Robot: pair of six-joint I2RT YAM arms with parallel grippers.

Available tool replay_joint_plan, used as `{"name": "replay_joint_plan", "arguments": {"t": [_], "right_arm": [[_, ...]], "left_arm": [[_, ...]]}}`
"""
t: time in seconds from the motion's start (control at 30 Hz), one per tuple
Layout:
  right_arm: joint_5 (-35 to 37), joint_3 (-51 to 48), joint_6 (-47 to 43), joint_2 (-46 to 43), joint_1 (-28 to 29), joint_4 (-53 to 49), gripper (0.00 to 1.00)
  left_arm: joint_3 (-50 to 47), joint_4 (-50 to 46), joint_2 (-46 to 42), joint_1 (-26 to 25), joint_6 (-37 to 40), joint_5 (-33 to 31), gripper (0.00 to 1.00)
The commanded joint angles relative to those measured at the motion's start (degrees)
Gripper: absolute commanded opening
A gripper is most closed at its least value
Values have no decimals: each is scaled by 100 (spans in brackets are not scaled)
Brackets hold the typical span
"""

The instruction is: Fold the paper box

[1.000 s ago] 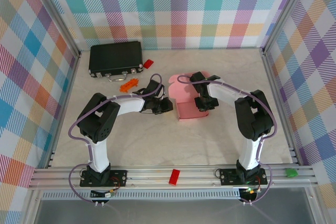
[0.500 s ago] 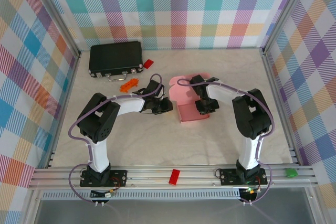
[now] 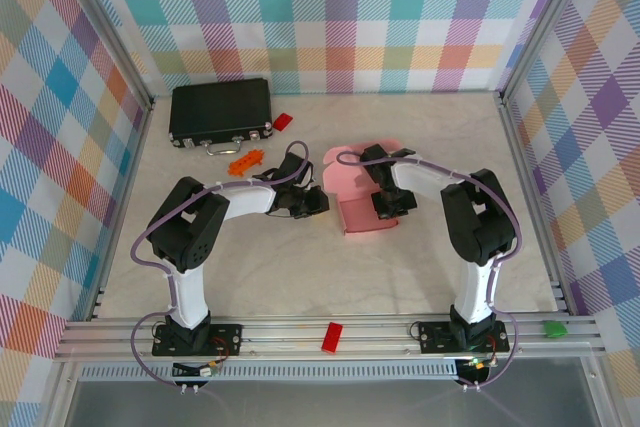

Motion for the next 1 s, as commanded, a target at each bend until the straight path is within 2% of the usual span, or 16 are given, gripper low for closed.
{"name": "replay_joint_plan", "arguments": {"t": [0.0, 0.23, 0.33, 0.57, 0.8, 0.97], "right_arm": [[121, 19, 244, 254, 12, -88, 14], [-236, 44, 313, -182, -5, 134, 24], [-277, 130, 303, -321, -45, 143, 33], [-233, 210, 427, -457, -119, 239, 39], [-259, 183, 611, -505, -280, 513, 39], [-110, 264, 613, -329, -296, 576, 35]], "left_arm": [[-39, 3, 83, -43, -86, -62, 18], [11, -81, 59, -43, -57, -90, 18], [22, -105, 58, -43, -45, -114, 18], [32, -104, 59, -43, -37, -98, 18], [46, -112, 75, -43, -14, -84, 18], [47, -102, 88, -38, -18, -76, 18]]}}
